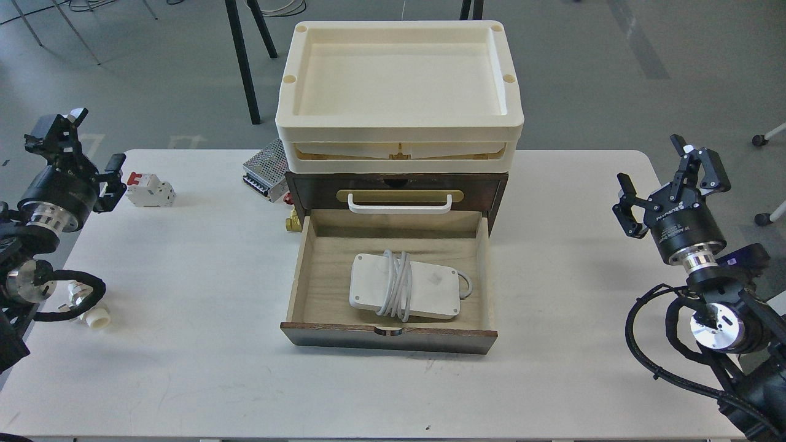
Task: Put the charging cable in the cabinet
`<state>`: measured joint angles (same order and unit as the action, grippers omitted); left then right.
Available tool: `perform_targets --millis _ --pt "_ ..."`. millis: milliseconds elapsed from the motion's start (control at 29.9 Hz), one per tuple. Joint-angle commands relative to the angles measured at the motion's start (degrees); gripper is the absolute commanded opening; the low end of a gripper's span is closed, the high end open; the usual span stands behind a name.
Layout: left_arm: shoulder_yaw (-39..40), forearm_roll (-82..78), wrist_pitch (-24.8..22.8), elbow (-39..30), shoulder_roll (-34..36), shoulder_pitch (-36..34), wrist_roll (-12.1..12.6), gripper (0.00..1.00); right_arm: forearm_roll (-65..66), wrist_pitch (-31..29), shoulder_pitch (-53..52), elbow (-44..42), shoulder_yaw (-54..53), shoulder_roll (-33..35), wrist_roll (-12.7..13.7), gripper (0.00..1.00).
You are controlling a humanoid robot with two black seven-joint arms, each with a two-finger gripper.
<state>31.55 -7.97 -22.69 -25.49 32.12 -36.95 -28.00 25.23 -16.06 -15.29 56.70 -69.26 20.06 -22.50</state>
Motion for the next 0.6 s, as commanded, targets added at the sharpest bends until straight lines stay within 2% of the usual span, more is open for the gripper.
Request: perform_targets --millis 0,568 --pt "0.0 0.1 0.0 0.0 -0.1 -0.1 0.0 0.99 0.0 0.0 0.0 0.1 0.0 0.1 0.0 0.99" --pt "-0.1 0.0 -1.1 -0.1 -3.2 0.8 0.0 0.99 -0.1 0.1 -0.1 0.1 -1.0 0.1 -0.1 0.99"
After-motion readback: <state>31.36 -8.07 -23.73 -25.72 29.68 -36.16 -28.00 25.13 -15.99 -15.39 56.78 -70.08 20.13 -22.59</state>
